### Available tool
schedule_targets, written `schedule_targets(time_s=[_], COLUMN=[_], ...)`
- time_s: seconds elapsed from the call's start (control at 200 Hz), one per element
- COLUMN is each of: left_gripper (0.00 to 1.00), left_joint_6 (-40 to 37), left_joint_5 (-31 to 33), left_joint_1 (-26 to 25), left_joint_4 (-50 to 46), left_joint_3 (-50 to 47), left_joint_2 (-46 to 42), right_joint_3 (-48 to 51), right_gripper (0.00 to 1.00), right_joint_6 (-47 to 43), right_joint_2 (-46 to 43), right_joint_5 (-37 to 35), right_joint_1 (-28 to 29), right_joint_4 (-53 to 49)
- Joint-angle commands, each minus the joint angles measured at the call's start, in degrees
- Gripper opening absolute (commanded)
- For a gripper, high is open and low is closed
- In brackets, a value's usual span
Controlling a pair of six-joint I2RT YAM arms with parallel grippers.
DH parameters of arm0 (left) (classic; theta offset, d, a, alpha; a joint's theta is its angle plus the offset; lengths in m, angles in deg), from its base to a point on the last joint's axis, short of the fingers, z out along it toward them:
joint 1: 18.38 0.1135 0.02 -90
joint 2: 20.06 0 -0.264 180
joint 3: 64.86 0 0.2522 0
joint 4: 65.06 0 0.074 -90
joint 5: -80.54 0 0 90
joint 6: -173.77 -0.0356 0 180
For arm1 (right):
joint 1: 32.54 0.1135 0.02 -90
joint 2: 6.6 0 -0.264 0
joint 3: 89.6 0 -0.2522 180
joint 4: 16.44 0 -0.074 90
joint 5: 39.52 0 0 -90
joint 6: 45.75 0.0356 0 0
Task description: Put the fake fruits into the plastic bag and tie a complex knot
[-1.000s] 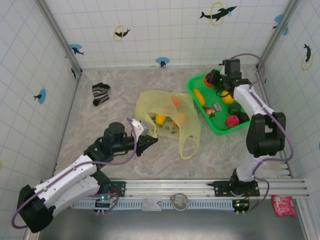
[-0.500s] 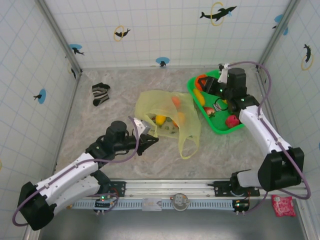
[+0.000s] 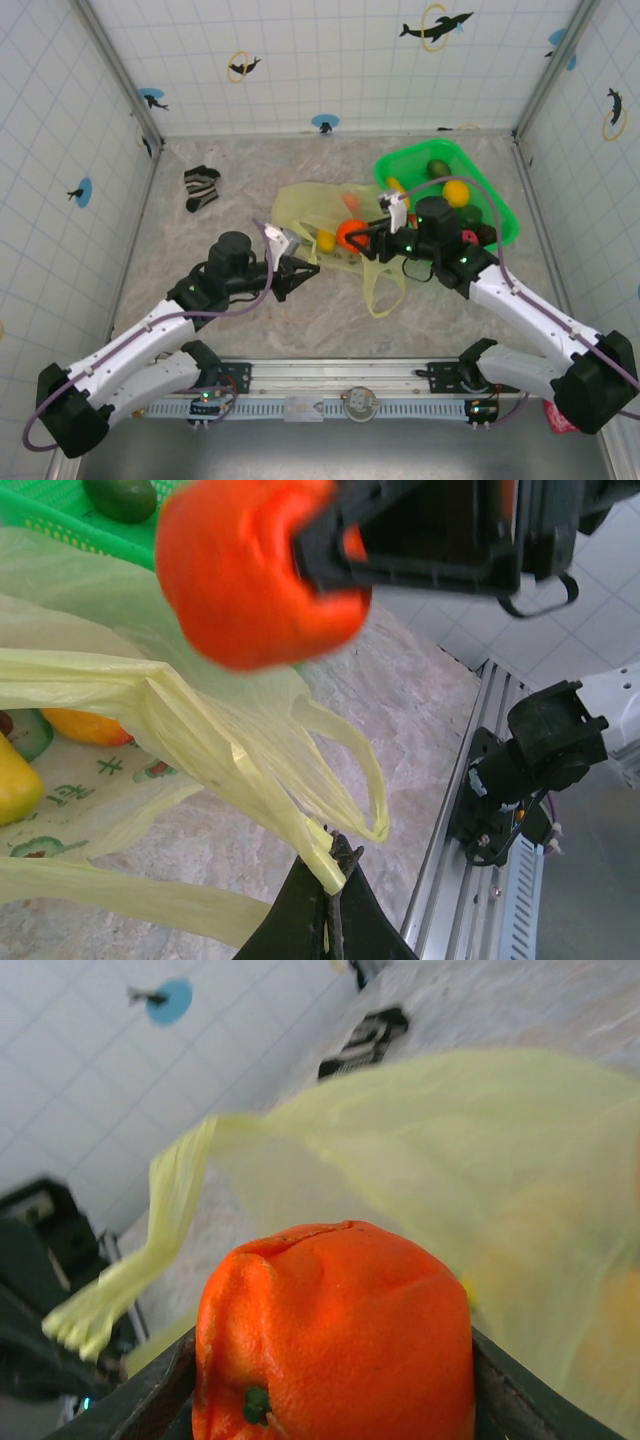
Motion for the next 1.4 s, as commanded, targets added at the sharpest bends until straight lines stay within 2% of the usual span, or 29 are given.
schedule_targets(time_s=[0.0,0.195,0.44,0.646,0.926,1.011,1.396], left_gripper=[0.00,0.00,0.00,0.00,0.00,0.00,0.00], left_joint_6=[0.5,0.0,-0.5,-0.3,-0.5,-0.5,-0.9], left_joint_5=[-1.6,-2.0,-2.4,-3.5,-3.8,-3.8,3.4], left_joint_1=[-0.3,-0.3,-0.3,-0.3,-0.3,-0.3,-0.3], left_joint_4=[-1.5,-1.7,-1.7,-1.3,-1.4,-1.5,-3.5], left_joint_3=[1.3,1.5,0.9,0.4,0.0,0.0,-0.7], left_joint_2=[0.3,-0.2,-0.8,-0.3,-1.0,-1.1,-1.4], right_joint_3=[2.8,4.6,2.5,-2.4,-10.6,-13.5,-24.5], right_gripper=[0.53,0.53,0.54,0.55,0.58,0.58,0.64], right_joint_6=[-4.0,-5.8,-6.1,-6.8,-6.3,-5.7,-1.8], right_joint_2=[-1.3,1.6,7.5,15.8,26.9,30.3,44.1], right_joint_5=[-4.4,-9.8,-13.4,-18.6,-25.4,-29.6,-41.7], right_joint_1=[3.3,7.1,8.3,11.2,11.5,11.4,11.1], right_joint_4=[2.6,3.2,5.9,10.1,15.0,15.9,17.9])
